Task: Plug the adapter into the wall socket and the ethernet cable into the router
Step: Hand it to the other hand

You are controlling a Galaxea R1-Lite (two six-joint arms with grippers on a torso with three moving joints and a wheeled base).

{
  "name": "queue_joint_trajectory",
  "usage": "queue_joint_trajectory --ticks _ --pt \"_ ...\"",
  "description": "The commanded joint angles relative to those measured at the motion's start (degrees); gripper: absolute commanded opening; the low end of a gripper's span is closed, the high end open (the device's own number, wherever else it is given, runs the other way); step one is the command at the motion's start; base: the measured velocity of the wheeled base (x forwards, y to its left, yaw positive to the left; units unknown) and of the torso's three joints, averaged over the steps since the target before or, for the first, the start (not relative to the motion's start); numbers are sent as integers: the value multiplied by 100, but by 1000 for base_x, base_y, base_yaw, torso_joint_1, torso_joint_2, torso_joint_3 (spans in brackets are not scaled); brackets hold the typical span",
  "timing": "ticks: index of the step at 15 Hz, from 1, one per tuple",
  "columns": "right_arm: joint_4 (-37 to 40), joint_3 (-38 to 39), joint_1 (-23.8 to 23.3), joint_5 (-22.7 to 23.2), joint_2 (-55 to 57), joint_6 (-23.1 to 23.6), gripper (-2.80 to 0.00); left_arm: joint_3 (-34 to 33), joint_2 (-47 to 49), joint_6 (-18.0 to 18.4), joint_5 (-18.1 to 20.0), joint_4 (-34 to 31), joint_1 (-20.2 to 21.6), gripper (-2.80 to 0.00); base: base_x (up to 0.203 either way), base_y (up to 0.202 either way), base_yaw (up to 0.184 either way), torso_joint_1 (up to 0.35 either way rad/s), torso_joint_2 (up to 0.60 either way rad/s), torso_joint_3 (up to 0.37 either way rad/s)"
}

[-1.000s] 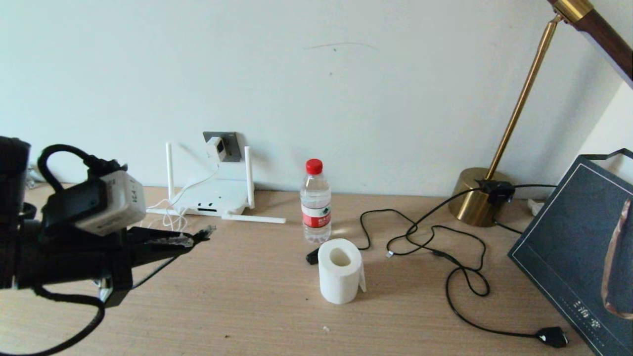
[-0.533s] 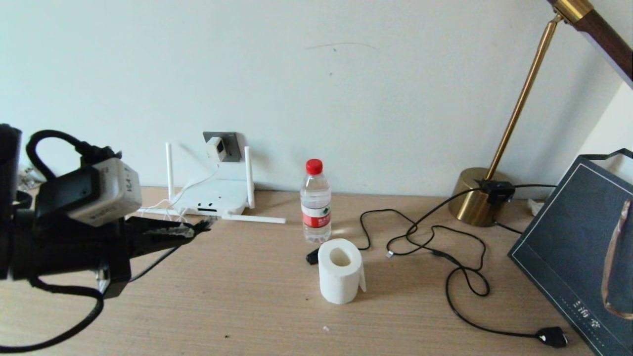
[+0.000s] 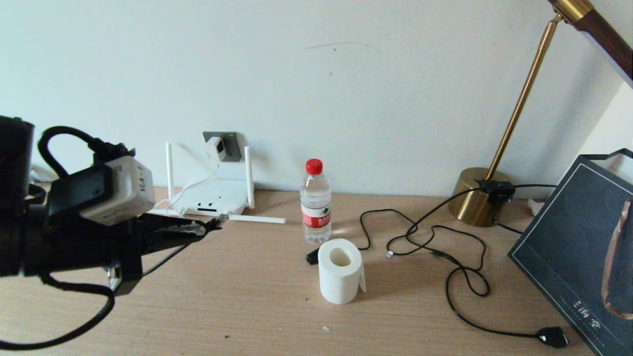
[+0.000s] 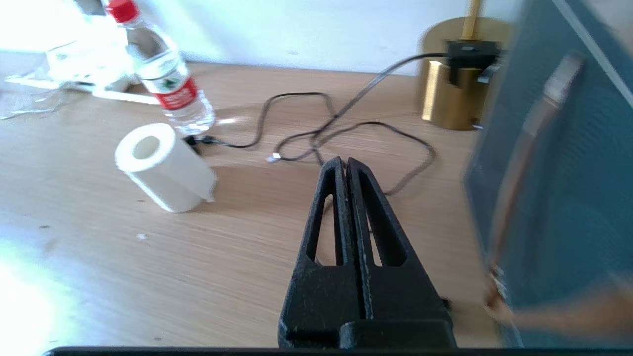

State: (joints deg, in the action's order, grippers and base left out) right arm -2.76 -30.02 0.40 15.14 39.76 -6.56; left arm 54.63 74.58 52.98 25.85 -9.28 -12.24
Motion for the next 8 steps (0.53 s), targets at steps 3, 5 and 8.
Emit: queue_joint_trajectory --ticks 3,5,8 --pt "-22 -554 44 544 1145 -387 -280 132 83 28 -1 -15 -119 -280 0 0 0 0 0 0" --pt "-77 -829 118 854 1561 -666 -280 241 179 28 -72 -22 -129 -280 0 0 0 0 0 0" --pt "-412 -1044 406 913 2081 -822 -280 288 246 28 -81 -30 -138 -280 0 0 0 0 0 0"
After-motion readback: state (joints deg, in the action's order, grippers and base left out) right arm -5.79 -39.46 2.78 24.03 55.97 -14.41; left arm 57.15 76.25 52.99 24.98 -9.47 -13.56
